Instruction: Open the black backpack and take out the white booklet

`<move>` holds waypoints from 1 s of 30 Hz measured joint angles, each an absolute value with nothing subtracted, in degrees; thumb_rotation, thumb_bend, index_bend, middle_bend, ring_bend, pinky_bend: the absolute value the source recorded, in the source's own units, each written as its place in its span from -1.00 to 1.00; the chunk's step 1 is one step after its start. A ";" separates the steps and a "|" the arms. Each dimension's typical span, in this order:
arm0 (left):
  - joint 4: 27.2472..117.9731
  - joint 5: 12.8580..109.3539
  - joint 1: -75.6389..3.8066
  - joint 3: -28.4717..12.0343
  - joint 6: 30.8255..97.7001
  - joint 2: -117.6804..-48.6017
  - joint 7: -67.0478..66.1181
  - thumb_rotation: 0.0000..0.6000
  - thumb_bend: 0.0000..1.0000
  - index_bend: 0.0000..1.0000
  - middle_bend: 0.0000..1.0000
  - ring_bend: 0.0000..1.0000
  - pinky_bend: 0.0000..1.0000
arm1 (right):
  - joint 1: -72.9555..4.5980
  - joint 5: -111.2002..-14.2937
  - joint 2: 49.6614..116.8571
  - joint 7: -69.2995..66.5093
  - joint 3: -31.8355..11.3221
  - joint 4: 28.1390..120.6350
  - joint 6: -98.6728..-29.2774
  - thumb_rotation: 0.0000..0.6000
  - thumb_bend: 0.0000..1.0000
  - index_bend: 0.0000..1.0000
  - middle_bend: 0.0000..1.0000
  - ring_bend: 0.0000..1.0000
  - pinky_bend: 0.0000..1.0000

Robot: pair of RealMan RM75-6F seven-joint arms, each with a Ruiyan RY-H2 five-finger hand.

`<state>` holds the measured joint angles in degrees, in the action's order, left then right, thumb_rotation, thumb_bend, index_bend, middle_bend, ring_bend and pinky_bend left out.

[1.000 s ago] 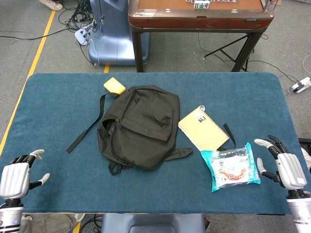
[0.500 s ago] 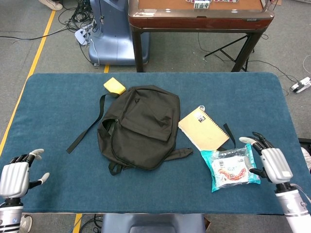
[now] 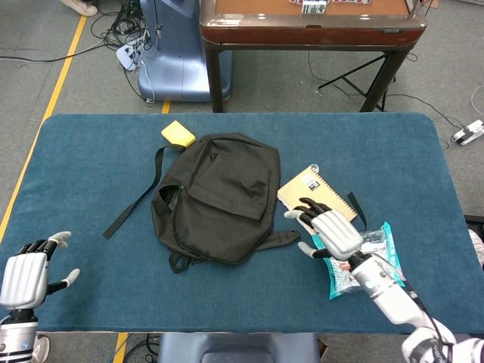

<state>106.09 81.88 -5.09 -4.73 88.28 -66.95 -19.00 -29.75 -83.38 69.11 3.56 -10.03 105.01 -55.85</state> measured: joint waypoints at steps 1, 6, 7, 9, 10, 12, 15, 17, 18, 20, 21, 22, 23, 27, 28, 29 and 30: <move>106.12 81.91 -5.02 -4.69 88.34 -66.88 -18.97 1.00 -0.68 -0.31 -0.17 -0.28 -0.33 | -31.27 -81.79 70.83 5.36 -10.46 104.86 -54.52 1.00 -0.54 -0.63 -0.61 -0.81 -0.54; 106.13 81.95 -4.87 -4.46 88.31 -66.74 -18.96 1.00 -0.67 -0.31 -0.17 -0.28 -0.33 | -36.21 -74.61 78.11 12.25 -11.70 103.20 -50.82 1.00 -0.77 -0.85 -0.76 -0.89 -0.56; 106.15 81.98 -4.87 -4.46 88.31 -66.69 -18.96 1.00 -0.67 -0.31 -0.17 -0.28 -0.33 | -37.01 -72.89 80.04 13.78 -11.90 102.47 -50.34 1.00 -0.83 -0.91 -0.81 -0.94 -0.59; 106.18 82.05 -4.87 -4.50 88.39 -66.65 -18.93 1.00 -0.67 -0.30 -0.17 -0.28 -0.33 | -38.40 -70.39 82.98 15.91 -12.10 101.15 -49.67 1.00 -0.92 -0.98 -0.89 -0.99 -0.68; 106.17 82.09 -4.85 -4.53 88.47 -66.65 -18.86 1.00 -0.67 -0.31 -0.17 -0.28 -0.33 | -39.40 -68.75 84.93 17.26 -12.17 100.20 -49.22 1.00 -0.95 -1.00 -0.93 -1.00 -0.74; 106.17 82.09 -4.82 -4.50 88.44 -66.64 -18.83 1.00 -0.67 -0.31 -0.17 -0.28 -0.32 | -40.90 -66.37 87.76 19.21 -12.24 98.71 -48.69 1.00 -0.98 -1.00 -0.99 -1.00 -0.84; 106.05 82.05 -4.77 -4.40 88.35 -66.62 -18.65 1.00 -0.67 -0.30 -0.17 -0.28 -0.33 | -43.14 -63.13 92.16 21.81 -12.37 96.34 -48.34 1.00 -1.00 -1.00 -1.00 -1.00 -0.93; 105.94 81.94 -4.72 -4.39 88.32 -66.53 -18.51 1.00 -0.68 -0.30 -0.17 -0.28 -0.32 | -44.38 -61.70 94.95 22.81 -12.54 94.82 -48.48 1.00 -1.00 -1.00 -1.00 -1.00 -0.95; 105.90 81.88 -4.70 -4.41 88.33 -66.48 -18.40 1.00 -0.68 -0.30 -0.17 -0.28 -0.32 | -44.85 -61.31 96.05 23.05 -12.64 94.17 -48.60 1.00 -1.00 -1.00 -1.00 -1.00 -0.96; 105.80 81.75 -4.62 -4.43 88.33 -66.33 -18.11 1.00 -0.68 -0.30 -0.17 -0.28 -0.33 | -45.86 -60.39 98.36 23.29 -12.91 92.61 -48.86 1.00 -1.00 -1.00 -1.00 -1.00 -0.98; 105.74 81.73 -4.60 -4.42 88.32 -66.26 -18.01 1.00 -0.68 -0.30 -0.17 -0.28 -0.33 | -46.25 -60.02 99.24 23.31 -13.05 91.95 -48.95 1.00 -1.00 -1.00 -1.00 -1.00 -0.98; 105.68 81.71 -4.57 -4.41 88.30 -66.20 -17.90 1.00 -0.68 -0.30 -0.17 -0.28 -0.33 | -46.74 -59.59 100.27 23.28 -13.24 91.09 -49.08 1.00 -1.00 -1.00 -1.00 -1.00 -0.99; 105.64 81.68 -4.55 -4.39 88.27 -66.15 -17.83 1.00 -0.68 -0.30 -0.17 -0.28 -0.32 | -47.06 -59.35 101.01 23.24 -13.36 90.42 -49.17 1.00 -1.00 -1.00 -1.00 -1.00 -0.99; 105.33 81.59 -4.41 -4.38 88.32 -66.12 -17.25 1.00 -0.67 -0.30 -0.17 -0.28 -0.33 | -48.46 -58.83 104.37 23.50 -13.57 87.26 -49.68 1.00 -1.00 -1.00 -1.00 -1.00 -0.99; 105.25 81.54 -4.38 -4.36 88.31 -66.10 -17.20 1.00 -0.67 -0.30 -0.17 -0.28 -0.33 | -48.88 -58.80 105.28 23.75 -13.54 86.17 -49.82 1.00 -1.00 -1.00 -1.00 -1.00 -0.99; 105.21 81.51 -4.36 -4.34 88.27 -66.07 -17.15 1.00 -0.67 -0.31 -0.17 -0.28 -0.33 | -49.17 -58.77 105.96 23.91 -13.52 85.36 -49.93 1.00 -1.00 -1.00 -1.00 -1.00 -0.99; 105.20 81.51 -4.36 -4.33 88.25 -66.05 -17.13 1.00 -0.67 -0.31 -0.17 -0.28 -0.33 | -49.53 -58.73 106.82 24.08 -13.49 84.36 -50.07 1.00 -1.00 -1.00 -1.00 -1.00 -0.99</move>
